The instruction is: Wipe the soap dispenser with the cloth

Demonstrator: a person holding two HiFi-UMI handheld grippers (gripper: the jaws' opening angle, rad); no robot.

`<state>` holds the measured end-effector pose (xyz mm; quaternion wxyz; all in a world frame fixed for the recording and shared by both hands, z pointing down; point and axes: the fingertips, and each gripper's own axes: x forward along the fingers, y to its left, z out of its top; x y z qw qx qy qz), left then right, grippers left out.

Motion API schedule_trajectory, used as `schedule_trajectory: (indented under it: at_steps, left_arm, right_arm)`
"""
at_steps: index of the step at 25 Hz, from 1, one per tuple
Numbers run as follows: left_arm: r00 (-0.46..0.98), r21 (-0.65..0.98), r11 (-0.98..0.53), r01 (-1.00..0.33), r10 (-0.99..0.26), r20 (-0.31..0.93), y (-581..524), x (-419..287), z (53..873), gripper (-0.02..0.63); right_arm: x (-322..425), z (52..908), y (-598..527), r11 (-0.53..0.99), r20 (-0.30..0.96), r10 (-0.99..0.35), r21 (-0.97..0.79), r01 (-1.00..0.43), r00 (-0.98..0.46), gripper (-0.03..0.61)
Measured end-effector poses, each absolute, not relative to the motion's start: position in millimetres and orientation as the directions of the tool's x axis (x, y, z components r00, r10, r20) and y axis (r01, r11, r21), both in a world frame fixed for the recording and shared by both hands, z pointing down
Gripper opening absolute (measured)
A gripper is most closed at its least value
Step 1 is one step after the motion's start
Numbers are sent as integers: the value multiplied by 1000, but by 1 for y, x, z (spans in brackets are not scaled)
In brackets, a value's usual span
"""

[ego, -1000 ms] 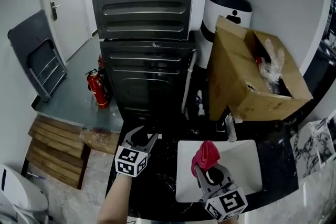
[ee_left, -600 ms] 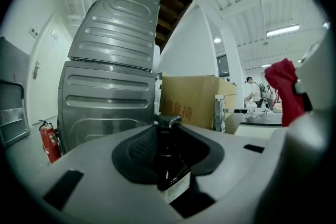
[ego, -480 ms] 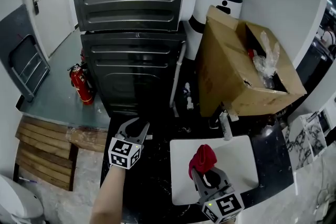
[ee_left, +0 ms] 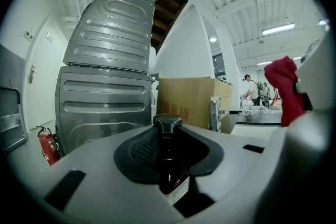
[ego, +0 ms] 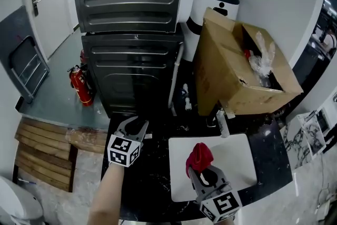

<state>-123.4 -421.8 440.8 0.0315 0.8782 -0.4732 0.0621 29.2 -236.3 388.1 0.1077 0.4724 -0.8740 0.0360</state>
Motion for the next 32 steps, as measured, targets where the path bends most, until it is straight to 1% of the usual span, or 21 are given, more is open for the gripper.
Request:
schedule_trajectory:
  at_steps: [8,10,14,18,23,25,28,32]
  left_arm:
    - [555,10,-559,-829,-821,130,-368,-113,385,103]
    - [547,48,-546,-837,-826,136,-356,-113,374,103]
    - [524,184,-496,-849,-835,170,-331,-115,362,103]
    - [494,345,-402,-848,-834,245,-309,-117,371,103]
    - [490,536,-275,-798,-815,311,-284,-115,401,103]
    - [490,566,-249,-786,-810,323,-276,-111,408,103]
    - [472,565,-223,-794,-813,342,-268,-108,411,103]
    - [470,582,-218,-783,-820,325,-259,-106,404,104]
  right_arm:
    - [23,359,-221,593,136,-799,17,-805,-586,61]
    - [23,354,-219,605,117,-792,14,-796,-600,61]
    - [21,350,-214,627,93,-776,-4,-779,-624,61]
    - [13,364,-209,660,115,-744,-32,-751,-659,61]
    - [-7,388,-194,706,166,-691,-54,-706,-704,61]
    - [-17,389,-189,730,167,-664,-63,-680,-729,61]
    - [-33,390,-188,767,171,-620,-75,-638,-766,61]
    - [-50,399,-193,785,202,-591,-78,-614,-781,61]
